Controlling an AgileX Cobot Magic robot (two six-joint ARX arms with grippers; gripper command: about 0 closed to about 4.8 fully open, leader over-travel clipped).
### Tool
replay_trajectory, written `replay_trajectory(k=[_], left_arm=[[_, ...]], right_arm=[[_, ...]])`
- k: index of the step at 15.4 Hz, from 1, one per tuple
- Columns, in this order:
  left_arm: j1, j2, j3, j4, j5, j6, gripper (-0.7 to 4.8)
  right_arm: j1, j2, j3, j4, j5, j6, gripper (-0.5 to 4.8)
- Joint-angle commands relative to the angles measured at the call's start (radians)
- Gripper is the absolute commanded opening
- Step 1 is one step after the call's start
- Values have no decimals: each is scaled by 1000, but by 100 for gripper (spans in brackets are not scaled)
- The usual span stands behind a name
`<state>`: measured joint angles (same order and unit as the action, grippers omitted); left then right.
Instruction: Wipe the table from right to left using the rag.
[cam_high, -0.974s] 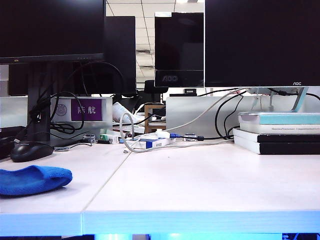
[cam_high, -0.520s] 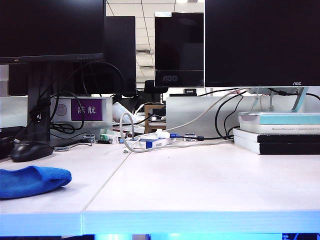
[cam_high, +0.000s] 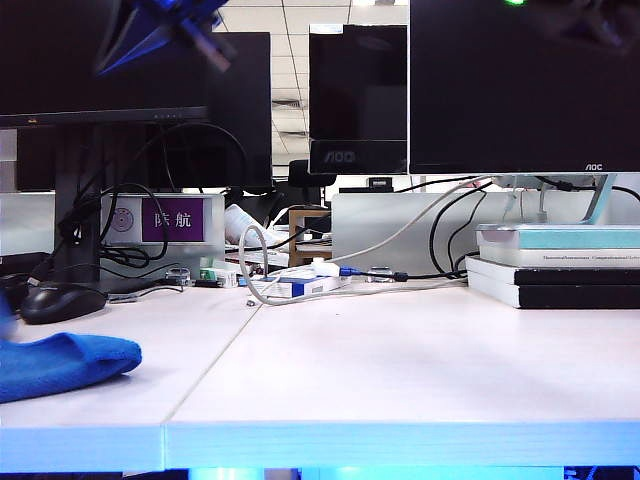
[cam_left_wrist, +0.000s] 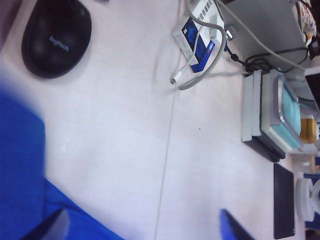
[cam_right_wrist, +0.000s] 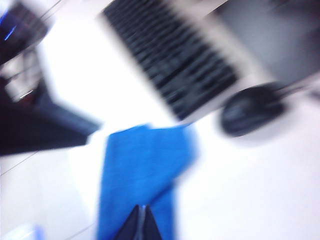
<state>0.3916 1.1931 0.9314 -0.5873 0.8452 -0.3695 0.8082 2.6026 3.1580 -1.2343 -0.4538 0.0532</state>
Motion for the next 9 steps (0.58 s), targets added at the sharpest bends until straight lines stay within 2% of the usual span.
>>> replay_trajectory(k=[1, 4, 5, 6, 7, 9], left_arm=[[1, -3, 3, 10, 5, -8, 397], [1, -3, 3, 10, 6, 44, 377], [1, -3, 3, 10, 18, 91, 247], [1, -4, 3, 9, 45, 109, 69], [1, -9, 3, 11, 58, 111, -11], [-6, -27, 3, 50, 58, 111, -5]], right_arm=[[37, 55, 0, -19, -81, 2, 45], [48, 79, 0, -32, -60, 2, 38], [49, 79, 0, -37, -20, 2, 6], [50, 76, 1, -36, 16, 2, -5], [45, 71, 3, -35, 37, 2, -6], [35, 54, 4, -36, 35, 2, -6]])
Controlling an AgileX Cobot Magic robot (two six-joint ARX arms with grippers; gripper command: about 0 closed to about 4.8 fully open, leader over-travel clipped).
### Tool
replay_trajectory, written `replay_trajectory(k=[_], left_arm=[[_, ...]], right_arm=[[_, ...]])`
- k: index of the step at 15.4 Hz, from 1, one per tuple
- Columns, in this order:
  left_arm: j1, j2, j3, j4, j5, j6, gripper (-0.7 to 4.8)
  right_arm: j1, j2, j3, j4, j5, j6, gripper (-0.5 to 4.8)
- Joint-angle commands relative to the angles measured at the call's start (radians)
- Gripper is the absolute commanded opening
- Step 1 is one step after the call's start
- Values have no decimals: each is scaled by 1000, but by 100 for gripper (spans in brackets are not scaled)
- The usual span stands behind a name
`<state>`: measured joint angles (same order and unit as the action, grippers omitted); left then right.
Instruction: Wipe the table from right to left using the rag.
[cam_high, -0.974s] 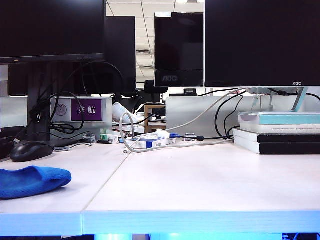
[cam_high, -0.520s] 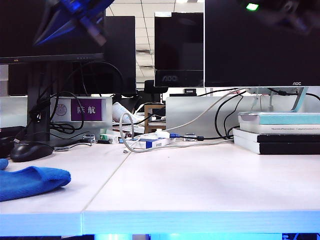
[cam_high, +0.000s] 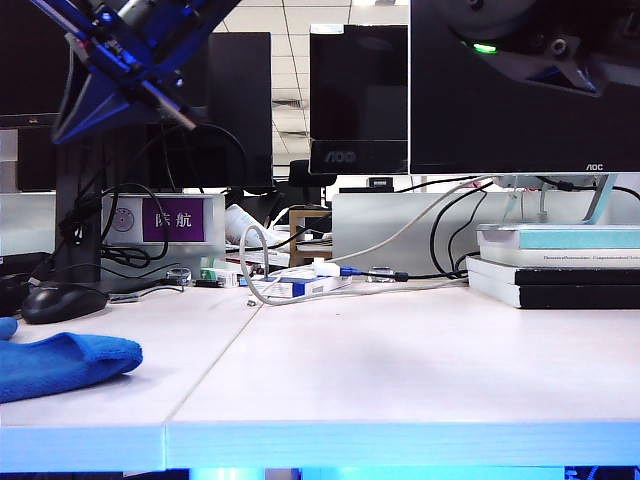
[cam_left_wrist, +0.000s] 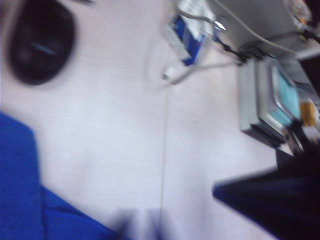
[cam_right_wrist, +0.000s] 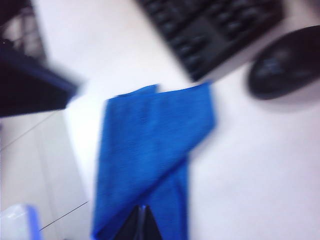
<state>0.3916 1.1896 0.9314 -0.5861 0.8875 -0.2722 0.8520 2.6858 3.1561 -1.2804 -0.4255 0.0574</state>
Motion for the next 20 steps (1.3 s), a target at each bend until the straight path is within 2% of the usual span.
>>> replay_trajectory(k=[1, 5, 8, 11, 14, 16, 18, 20], left_arm=[[-14, -39, 3, 72, 14, 14, -5], [-37, -127, 3, 214, -21, 10, -5], [-66, -214, 3, 276, -137, 10, -5], [-108, -340, 3, 304, -213, 11, -5], [-158, -518, 3, 290, -355, 13, -5], [-179, -613, 3, 253, -407, 61, -5], [-180, -713, 3, 190, -450, 129, -5], [-194, -822, 2, 72, -518, 145, -5]], right_arm=[[-18, -46, 6, 5, 6, -3, -6], [-20, -124, 27, 5, 31, -14, -5], [-19, -204, 65, 5, 70, -45, -5], [-13, -310, 64, 3, 87, -60, -6], [-2, -404, 64, -7, 94, -60, -6], [-2, -456, 64, -32, 99, -77, -5], [0, -499, 64, -56, 143, -89, -6], [21, -546, 64, -101, 205, -91, -6]])
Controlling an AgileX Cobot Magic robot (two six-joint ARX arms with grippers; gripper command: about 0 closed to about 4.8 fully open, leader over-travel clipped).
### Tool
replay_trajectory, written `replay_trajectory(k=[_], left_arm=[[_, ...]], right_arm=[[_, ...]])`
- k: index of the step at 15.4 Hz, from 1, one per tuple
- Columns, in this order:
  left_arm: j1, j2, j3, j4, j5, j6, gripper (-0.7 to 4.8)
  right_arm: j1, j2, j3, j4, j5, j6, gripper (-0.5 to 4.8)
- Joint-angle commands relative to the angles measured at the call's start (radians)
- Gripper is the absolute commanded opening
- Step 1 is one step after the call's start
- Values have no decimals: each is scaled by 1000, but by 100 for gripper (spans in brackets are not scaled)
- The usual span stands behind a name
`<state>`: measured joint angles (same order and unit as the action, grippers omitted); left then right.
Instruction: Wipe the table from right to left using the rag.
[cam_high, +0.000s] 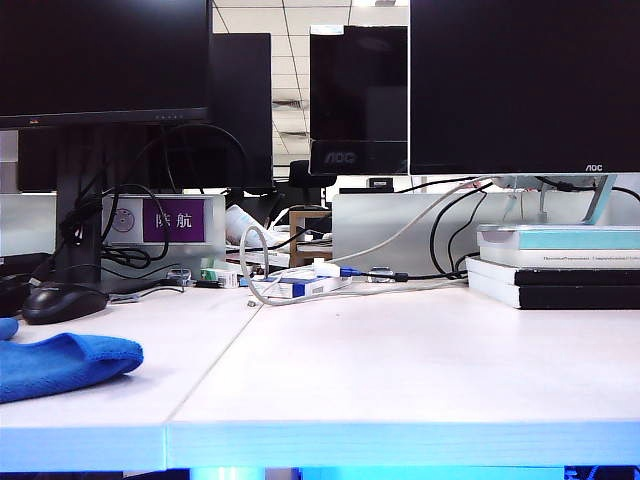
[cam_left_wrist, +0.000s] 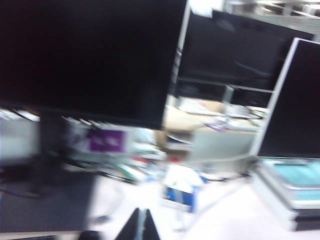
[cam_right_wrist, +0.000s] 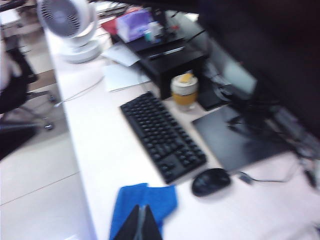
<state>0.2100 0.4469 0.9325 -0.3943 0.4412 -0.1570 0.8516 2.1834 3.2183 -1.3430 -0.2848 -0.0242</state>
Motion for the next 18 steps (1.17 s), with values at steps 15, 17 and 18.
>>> replay_trajectory(k=[15, 17, 18], left_arm=[[-194, -411, -684, 192, -296, 14, -5], [-194, -411, -738, 235, -329, 14, -5], [-194, -411, -763, 240, -334, 14, -5]], right_arm=[[222, -209, 2, -40, 286, -22, -6], [222, -213, 2, -40, 302, -32, -5], [222, -213, 2, -40, 325, -39, -5]])
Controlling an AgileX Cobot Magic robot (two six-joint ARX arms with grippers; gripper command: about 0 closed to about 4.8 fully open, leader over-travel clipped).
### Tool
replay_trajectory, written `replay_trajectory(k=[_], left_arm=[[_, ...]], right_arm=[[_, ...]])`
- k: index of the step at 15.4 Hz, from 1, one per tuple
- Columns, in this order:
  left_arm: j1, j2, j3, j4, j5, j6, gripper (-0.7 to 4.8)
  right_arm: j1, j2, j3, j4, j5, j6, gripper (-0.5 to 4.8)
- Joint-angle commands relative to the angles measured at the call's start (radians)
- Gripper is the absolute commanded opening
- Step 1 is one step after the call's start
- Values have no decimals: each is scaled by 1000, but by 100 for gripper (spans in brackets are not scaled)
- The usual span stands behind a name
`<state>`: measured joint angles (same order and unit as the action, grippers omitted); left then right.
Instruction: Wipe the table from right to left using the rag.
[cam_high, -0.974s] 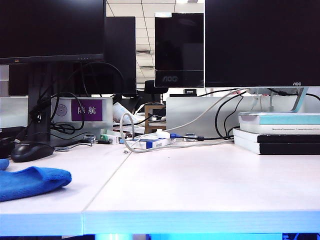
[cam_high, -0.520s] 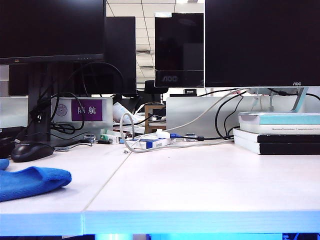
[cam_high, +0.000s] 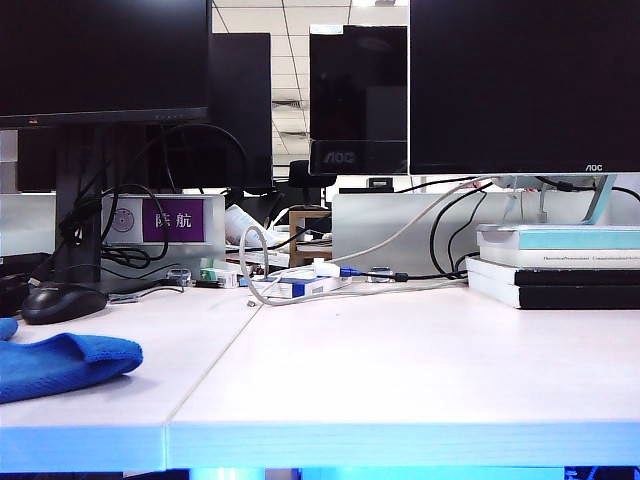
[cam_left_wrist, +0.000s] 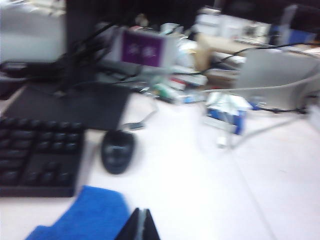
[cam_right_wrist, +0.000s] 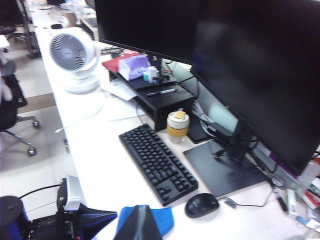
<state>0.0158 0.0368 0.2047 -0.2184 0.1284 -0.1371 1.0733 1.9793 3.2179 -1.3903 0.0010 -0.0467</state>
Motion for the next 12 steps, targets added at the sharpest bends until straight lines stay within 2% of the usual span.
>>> replay_trajectory(k=[1, 5, 9, 12], left_arm=[[0, -1, -61, 64, -24, -7, -5], [0, -1, -134, 86, -34, -17, -5], [0, -1, -193, 102, -64, -16, -5], [0, -1, -196, 94, -65, 48, -5]], right_arm=[[-1, -9, 2, 7, 61, -40, -6], [-3, -6, 1, 7, 184, -84, -5], [-19, -6, 1, 8, 220, -88, -5], [-19, -7, 2, 8, 341, -89, -5]])
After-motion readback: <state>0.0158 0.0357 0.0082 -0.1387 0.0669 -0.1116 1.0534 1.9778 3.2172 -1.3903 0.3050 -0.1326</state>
